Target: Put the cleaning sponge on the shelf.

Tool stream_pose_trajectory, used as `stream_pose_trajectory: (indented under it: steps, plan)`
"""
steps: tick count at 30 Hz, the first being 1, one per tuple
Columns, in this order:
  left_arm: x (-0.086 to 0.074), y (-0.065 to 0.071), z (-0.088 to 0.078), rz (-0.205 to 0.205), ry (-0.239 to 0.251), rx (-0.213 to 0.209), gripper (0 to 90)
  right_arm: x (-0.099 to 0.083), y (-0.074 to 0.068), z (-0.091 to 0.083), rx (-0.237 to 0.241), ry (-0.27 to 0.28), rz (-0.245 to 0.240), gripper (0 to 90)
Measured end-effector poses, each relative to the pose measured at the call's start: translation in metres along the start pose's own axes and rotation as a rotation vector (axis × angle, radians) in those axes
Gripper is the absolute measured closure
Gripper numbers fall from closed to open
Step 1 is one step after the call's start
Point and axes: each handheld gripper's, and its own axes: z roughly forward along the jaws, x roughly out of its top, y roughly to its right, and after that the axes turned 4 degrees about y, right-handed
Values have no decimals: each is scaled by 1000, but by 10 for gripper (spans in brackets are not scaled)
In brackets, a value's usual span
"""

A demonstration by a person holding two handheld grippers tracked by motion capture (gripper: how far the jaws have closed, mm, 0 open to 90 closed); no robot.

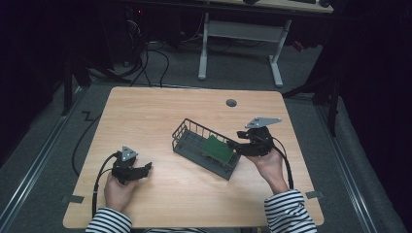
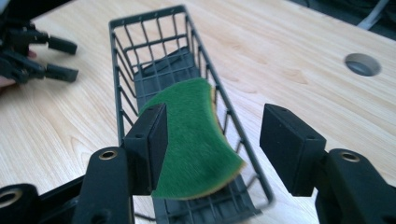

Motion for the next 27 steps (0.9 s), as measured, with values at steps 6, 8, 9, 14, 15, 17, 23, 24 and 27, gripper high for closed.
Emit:
stream_pose_trajectory:
  steps: [6, 8, 9, 14, 15, 17, 23, 24, 27]
  plan:
    - [0, 0, 0, -1, 0, 1, 285, -8, 9, -27, -96, 44, 32, 459]
    - [0, 0, 0, -2, 0, 2, 285, -14, 11, -36, -99, 74, 60, 460]
    - [0, 0, 0, -2, 0, 2, 285, -18, 13, -40, -104, 78, 69, 457]
    - [0, 0, 0, -2, 0, 2, 286, -37, 23, -62, -141, 132, 115, 458]
    - [0, 0, 0, -2, 0, 2, 286, -41, 25, -65, -145, 144, 129, 458]
    - [0, 0, 0, -2, 0, 2, 285, -48, 29, -72, -140, 168, 163, 458]
    - [0, 0, 0, -3, 0, 3, 286, -66, 35, -82, -147, 176, 193, 458]
    - [0, 0, 0, -3, 0, 3, 285, -68, 36, -82, -145, 179, 198, 458]
    - [0, 0, 0, -4, 1, 3, 285, -76, 36, -85, -143, 178, 204, 458]
